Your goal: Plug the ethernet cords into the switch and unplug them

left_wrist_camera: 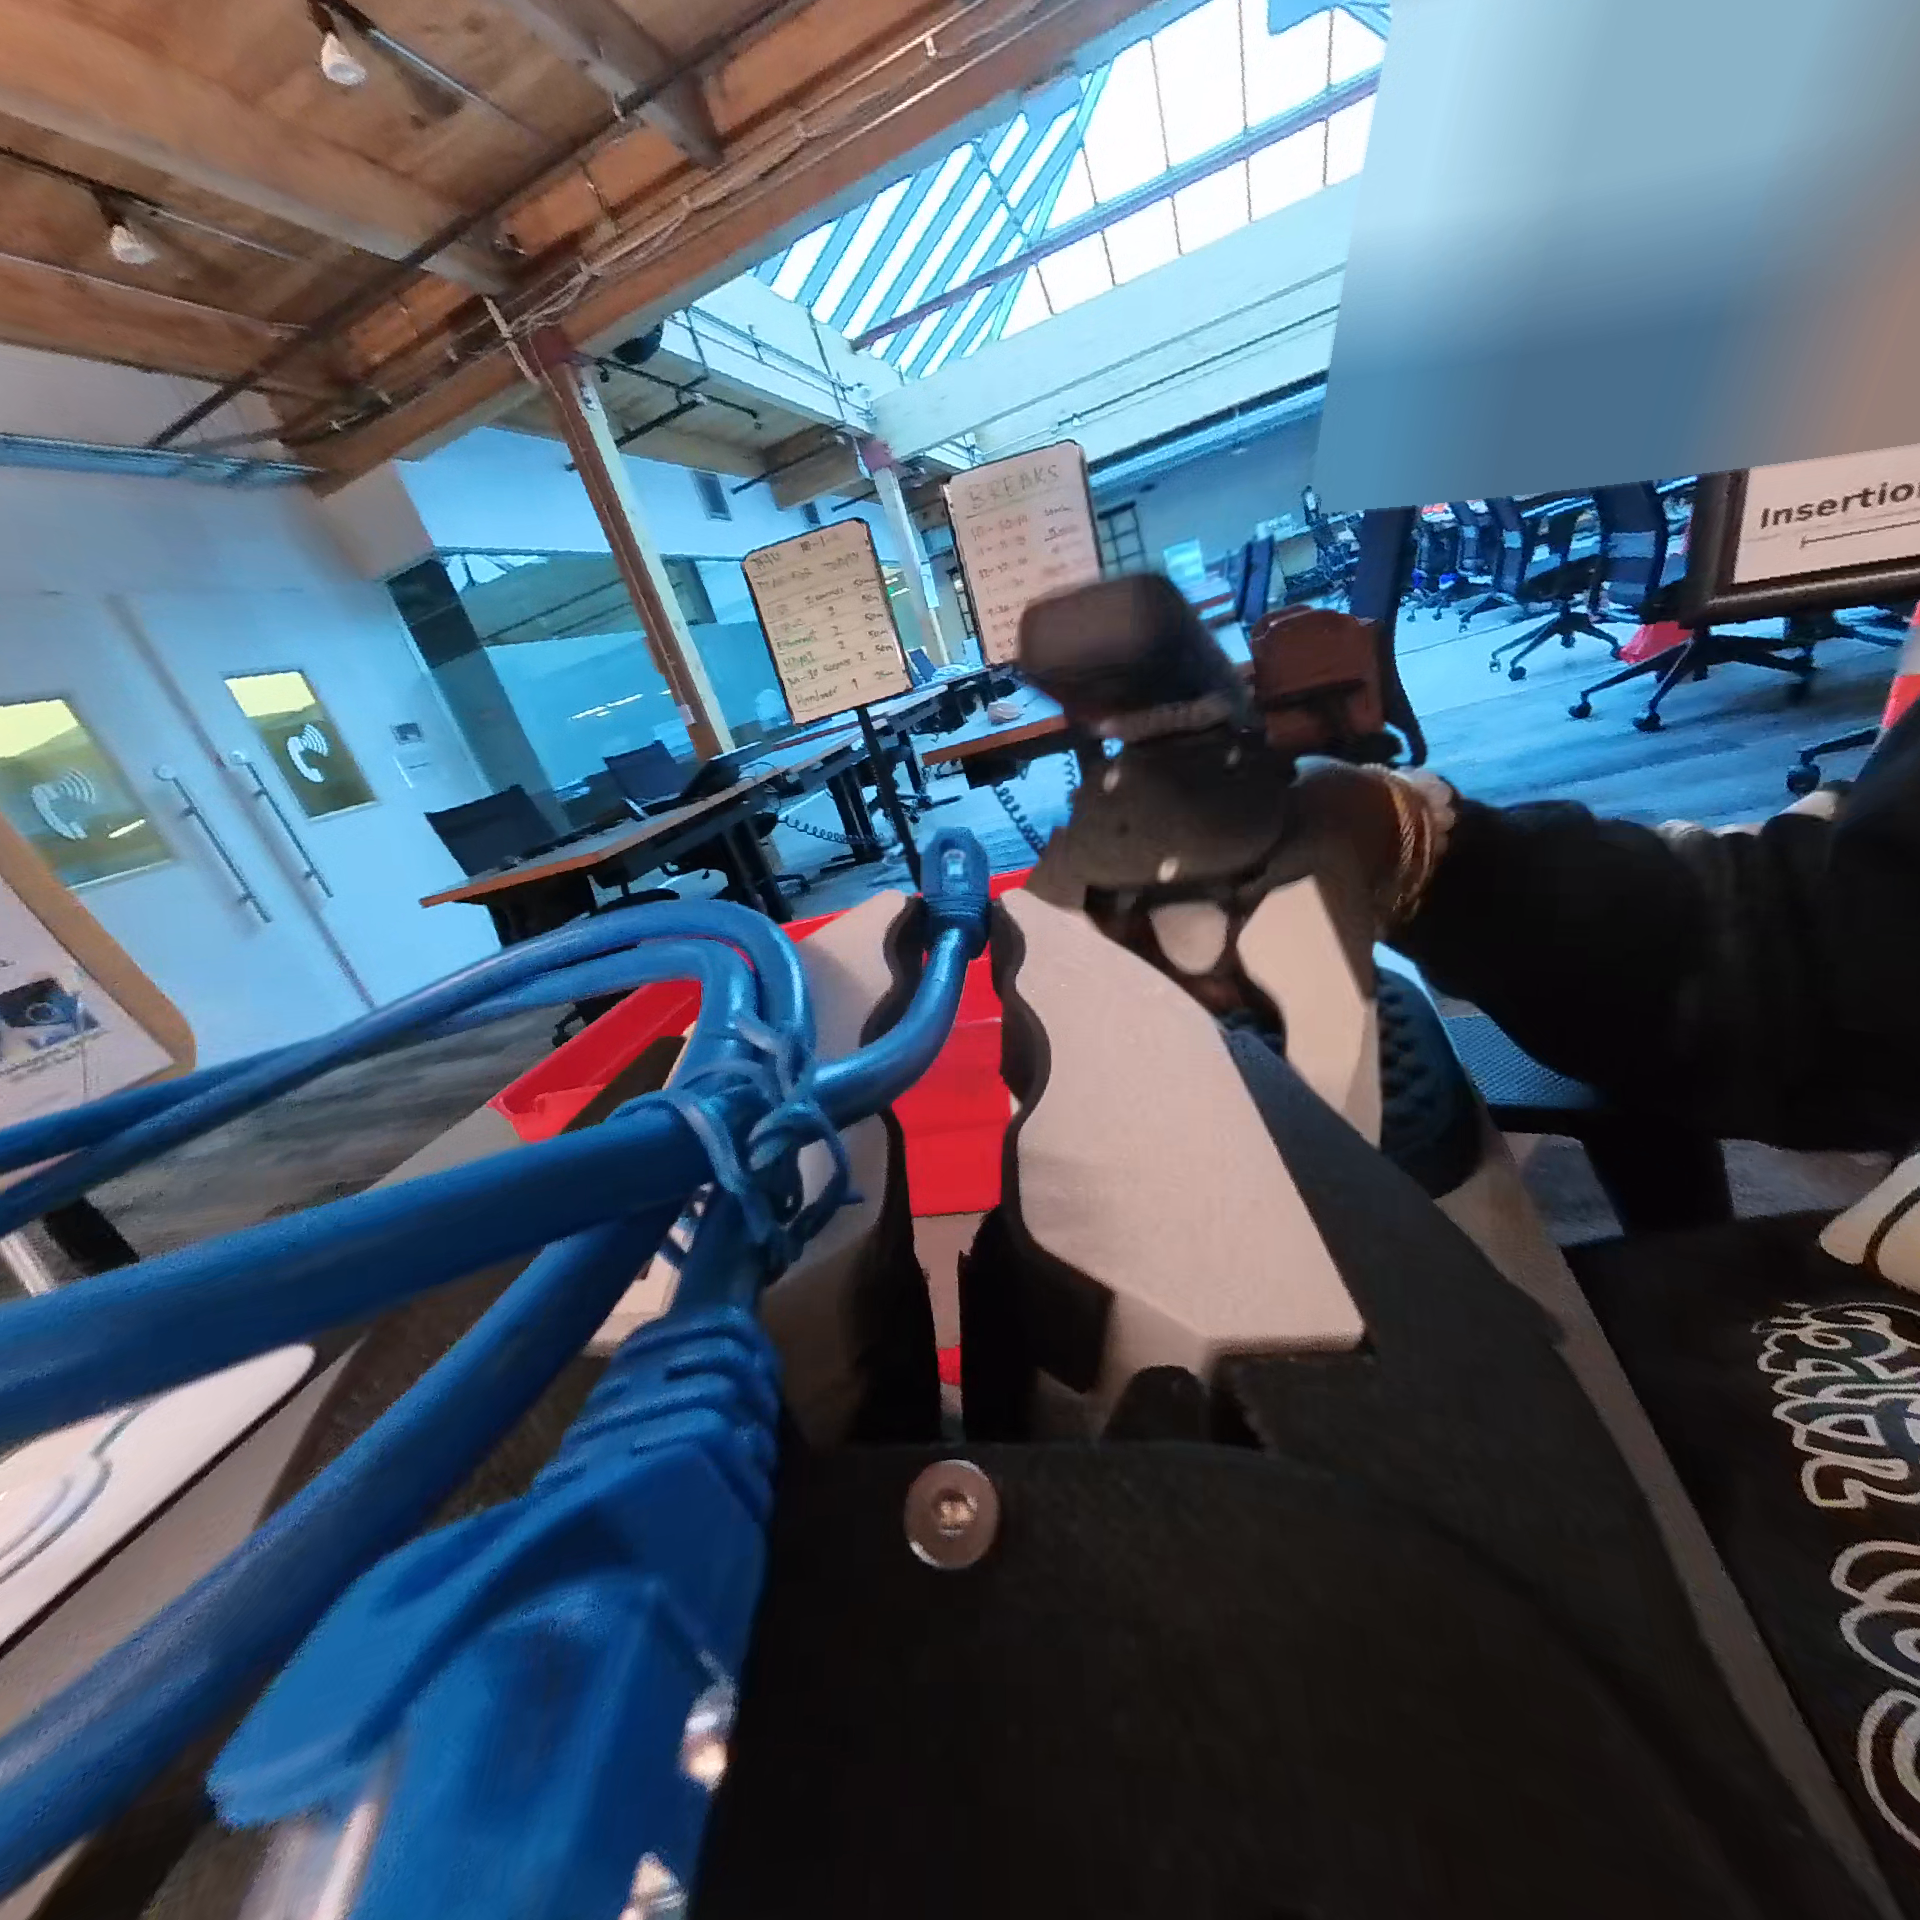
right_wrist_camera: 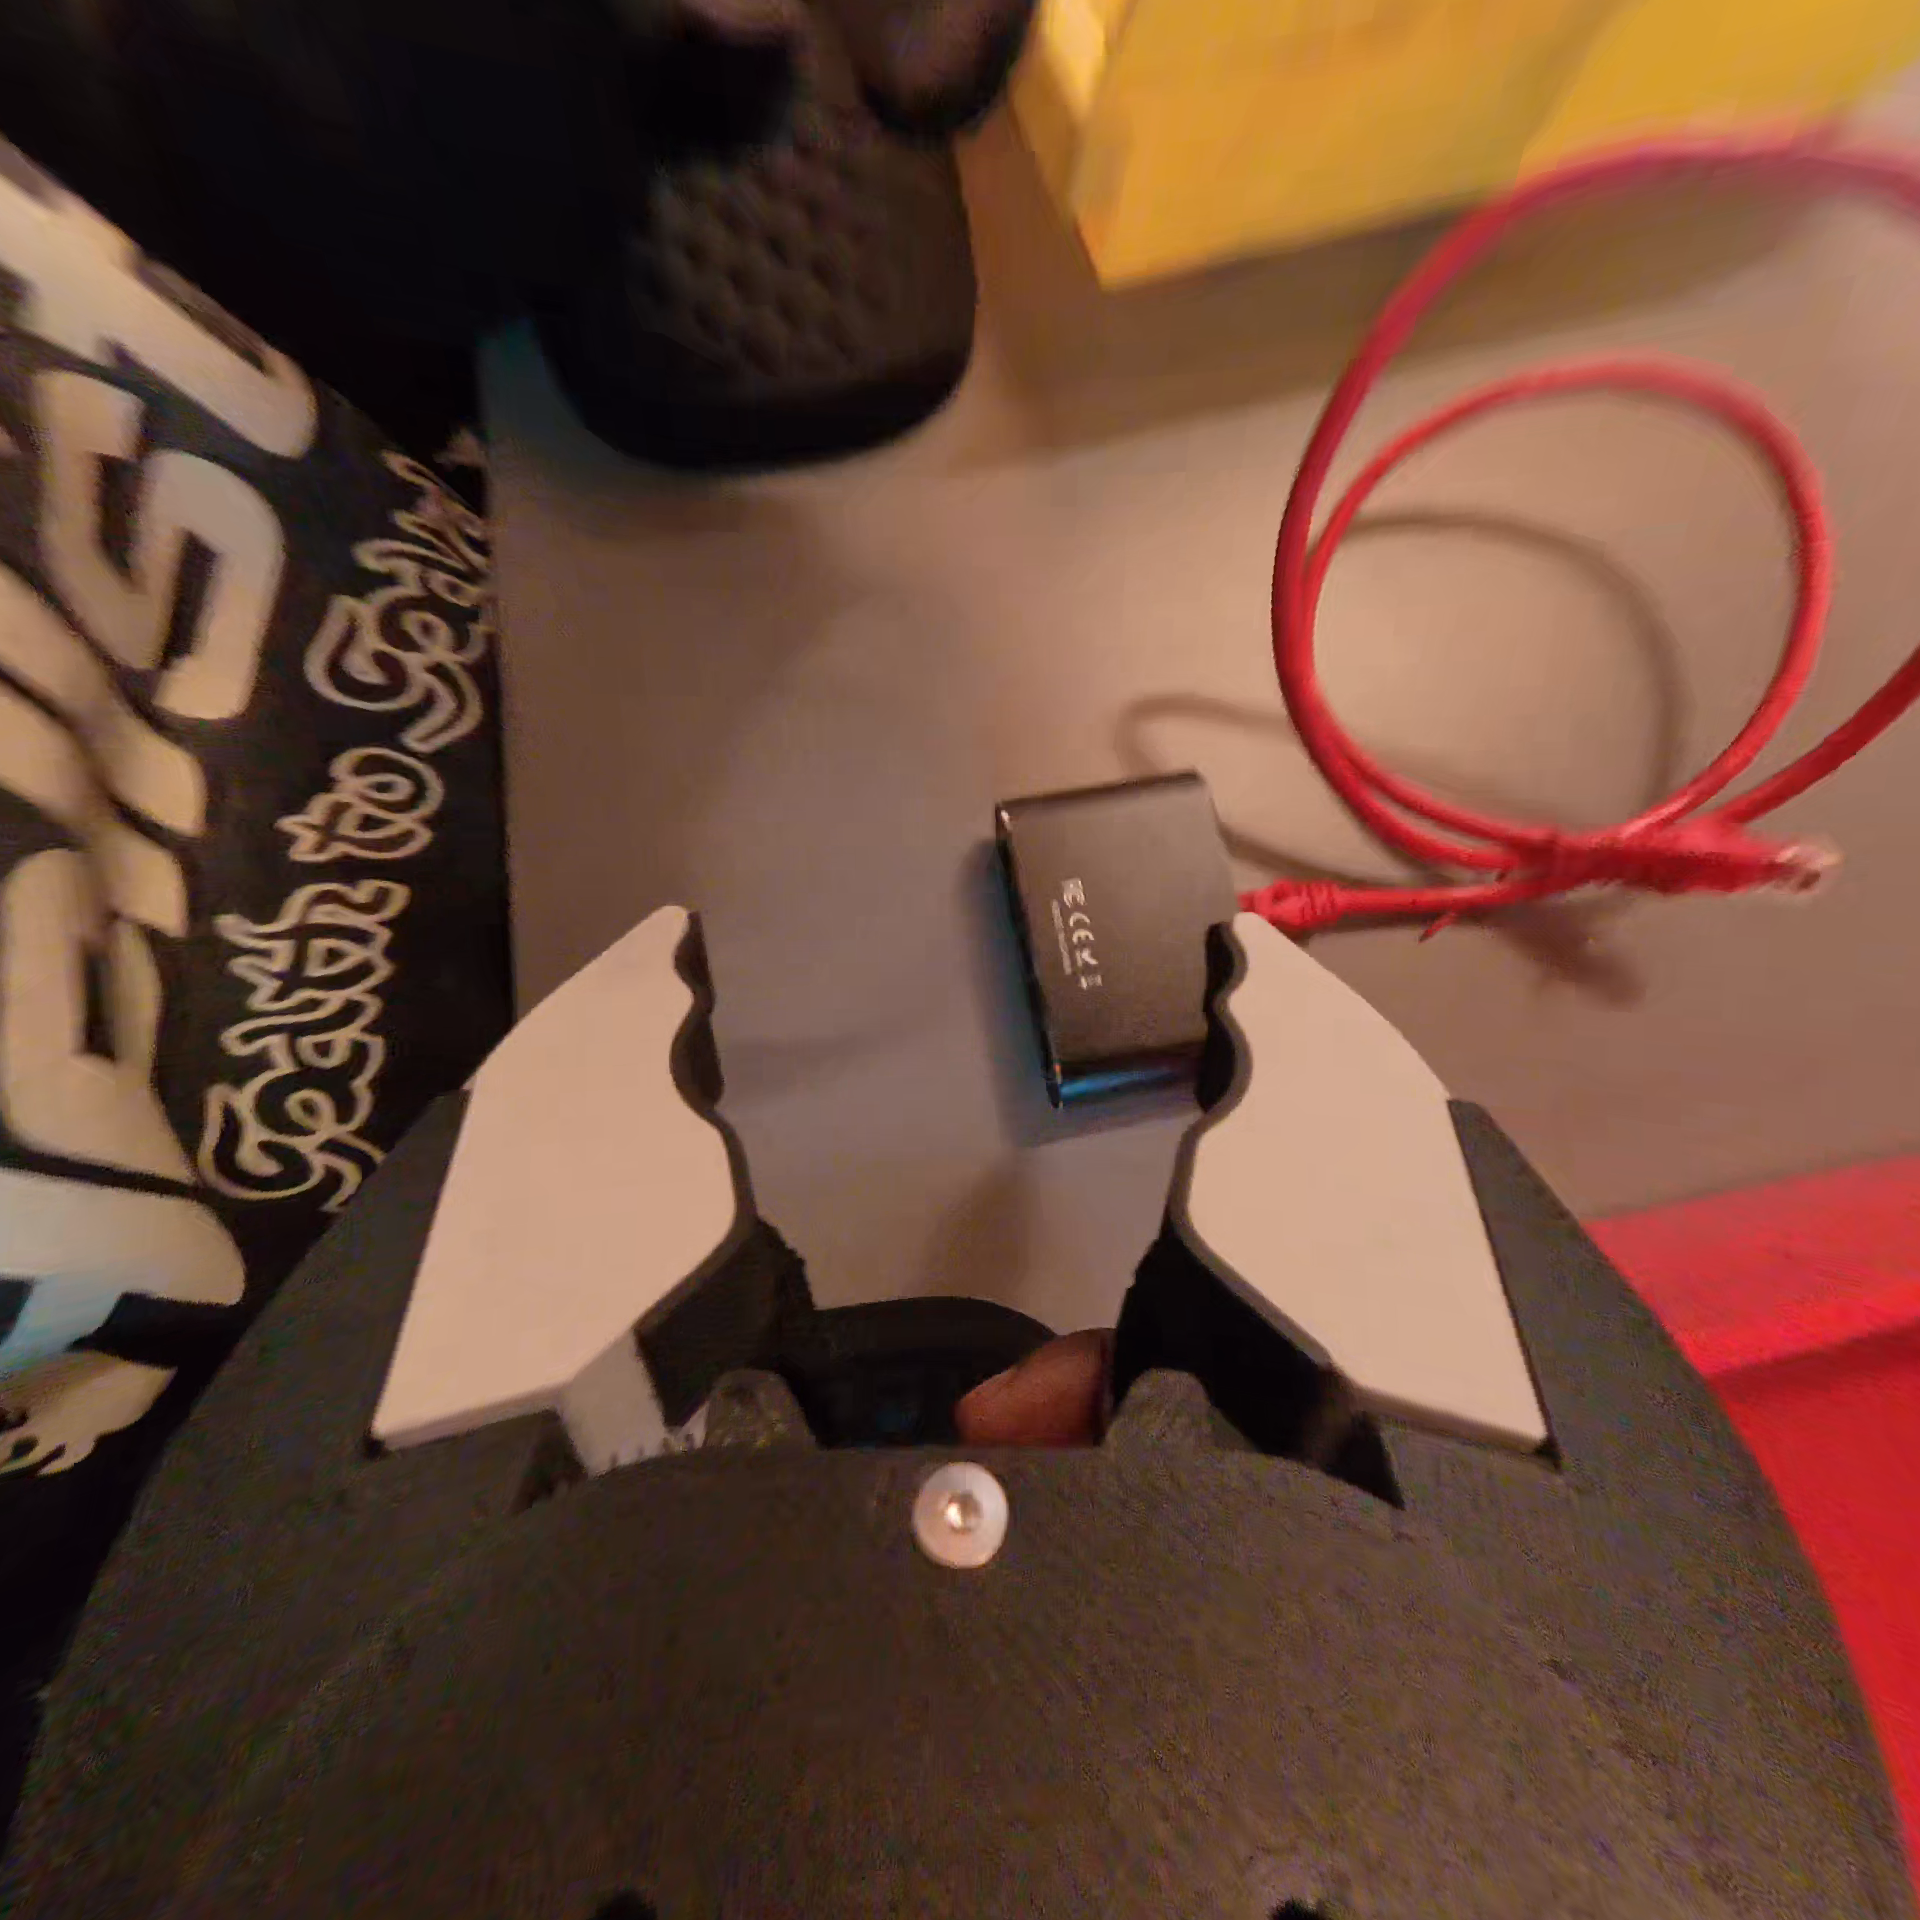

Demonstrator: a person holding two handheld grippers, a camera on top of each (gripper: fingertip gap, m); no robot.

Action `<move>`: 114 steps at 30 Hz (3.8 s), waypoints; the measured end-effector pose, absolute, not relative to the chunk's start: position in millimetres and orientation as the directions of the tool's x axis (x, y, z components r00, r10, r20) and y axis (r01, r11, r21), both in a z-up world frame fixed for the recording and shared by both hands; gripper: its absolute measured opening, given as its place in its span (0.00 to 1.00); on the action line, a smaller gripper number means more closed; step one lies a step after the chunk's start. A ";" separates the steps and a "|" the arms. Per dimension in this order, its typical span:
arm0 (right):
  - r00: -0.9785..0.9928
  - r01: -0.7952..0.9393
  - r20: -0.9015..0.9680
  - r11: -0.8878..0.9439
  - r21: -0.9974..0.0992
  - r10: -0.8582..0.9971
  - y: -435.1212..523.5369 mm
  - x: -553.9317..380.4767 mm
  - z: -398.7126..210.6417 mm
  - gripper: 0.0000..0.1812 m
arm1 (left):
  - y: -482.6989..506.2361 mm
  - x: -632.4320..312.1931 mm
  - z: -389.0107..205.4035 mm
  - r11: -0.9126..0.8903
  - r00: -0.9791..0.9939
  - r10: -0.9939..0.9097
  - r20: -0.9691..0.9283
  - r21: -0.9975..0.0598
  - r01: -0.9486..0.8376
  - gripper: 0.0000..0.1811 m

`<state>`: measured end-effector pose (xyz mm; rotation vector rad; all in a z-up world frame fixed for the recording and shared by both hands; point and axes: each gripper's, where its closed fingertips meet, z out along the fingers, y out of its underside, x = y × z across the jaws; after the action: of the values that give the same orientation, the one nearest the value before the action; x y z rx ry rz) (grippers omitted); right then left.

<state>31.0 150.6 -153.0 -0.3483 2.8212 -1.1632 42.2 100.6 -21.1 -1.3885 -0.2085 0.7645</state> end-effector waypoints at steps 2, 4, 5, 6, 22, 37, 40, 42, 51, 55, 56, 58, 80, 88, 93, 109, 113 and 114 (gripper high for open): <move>-0.983 -0.151 0.017 0.763 -0.628 -0.180 146.2 19.8 -177.3 0.56 | 99.2 42.2 -19.4 -0.020 0.734 0.604 -0.310 -0.927 -0.375 0.07; -0.989 -0.145 0.063 0.807 -0.573 -0.134 142.5 9.0 -194.1 0.58 | 98.1 40.4 -20.7 -0.041 0.720 0.613 -0.324 -0.924 -0.381 0.07; -0.992 -0.129 0.064 0.813 -0.567 -0.113 139.8 7.5 -198.0 0.59 | 97.9 39.5 -21.7 -0.051 0.715 0.616 -0.331 -0.922 -0.383 0.07; -0.994 -0.104 0.069 0.817 -0.567 -0.079 137.0 4.4 -200.5 0.58 | 97.5 38.5 -22.4 -0.060 0.708 0.620 -0.338 -0.920 -0.387 0.07; -0.963 -0.251 0.041 0.827 -0.503 -0.267 158.4 43.1 -198.7 0.42 | 95.0 40.7 -19.1 -0.029 0.707 0.628 -0.326 -0.917 -0.398 0.07; -0.748 -0.661 0.268 0.715 -0.227 -0.607 145.2 10.6 -197.8 0.24 | 94.4 44.2 -14.6 -0.008 0.715 0.616 -0.331 -0.910 -0.414 0.07; -0.729 -0.684 0.214 0.701 -0.200 -0.650 140.6 15.4 -208.8 0.23 | 96.1 45.3 -15.9 -0.012 0.722 0.607 -0.334 -0.911 -0.411 0.06; -0.749 -0.662 0.161 0.716 -0.221 -0.642 138.7 22.4 -213.5 0.21 | 96.8 46.2 -16.3 -0.014 0.725 0.602 -0.335 -0.912 -0.410 0.06; -0.866 -0.483 0.114 0.758 -0.439 -0.486 128.9 39.8 -199.4 0.24 | 89.0 48.7 -15.2 -0.016 0.727 0.605 -0.325 -0.918 -0.396 0.07; -0.770 -0.629 0.221 0.652 -0.423 -0.599 122.5 37.2 -205.9 0.23 | 90.7 49.6 -15.0 -0.002 0.739 0.595 -0.316 -0.920 -0.391 0.07; -0.743 -0.662 0.244 0.629 -0.407 -0.624 120.3 36.5 -209.3 0.21 | 91.0 49.6 -15.5 -0.009 0.737 0.594 -0.321 -0.920 -0.393 0.07; -0.717 -0.687 0.257 0.593 -0.421 -0.648 114.0 39.4 -211.9 0.14 | 90.8 49.3 -16.1 -0.018 0.733 0.596 -0.328 -0.918 -0.396 0.07; -0.923 -0.361 0.281 0.342 -0.867 -0.263 147.7 72.8 -112.5 0.07 | 72.2 97.1 -42.8 -0.236 0.778 0.533 -0.331 -0.942 -0.239 0.07; -0.899 -0.435 0.348 0.445 -0.783 -0.267 142.3 68.0 -144.5 0.07 | 79.2 116.5 -83.5 -0.351 0.845 0.461 -0.270 -0.930 -0.106 0.07; -0.901 -0.427 0.326 0.457 -0.780 -0.286 139.9 69.6 -155.6 0.07 | 80.2 111.4 -102.2 -0.389 0.837 0.462 -0.292 -0.915 -0.105 0.07; -0.921 -0.380 0.286 0.444 -0.812 -0.265 139.2 63.6 -168.2 0.07 | 93.1 99.8 -128.2 -0.448 0.846 0.448 -0.290 -0.891 -0.068 0.07; -0.915 -0.394 0.303 0.434 -0.810 -0.265 138.3 64.4 -167.5 0.07 | 99.0 100.3 -129.2 -0.425 0.861 0.435 -0.264 -0.903 -0.062 0.07; -0.913 -0.401 0.312 0.440 -0.803 -0.264 138.9 63.7 -168.7 0.07 | 100.7 100.1 -130.3 -0.424 0.863 0.432 -0.260 -0.904 -0.060 0.07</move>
<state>63.7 138.9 -168.7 -0.6470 2.7816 -1.6166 100.1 100.7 -130.3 -1.9401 -0.2751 0.5615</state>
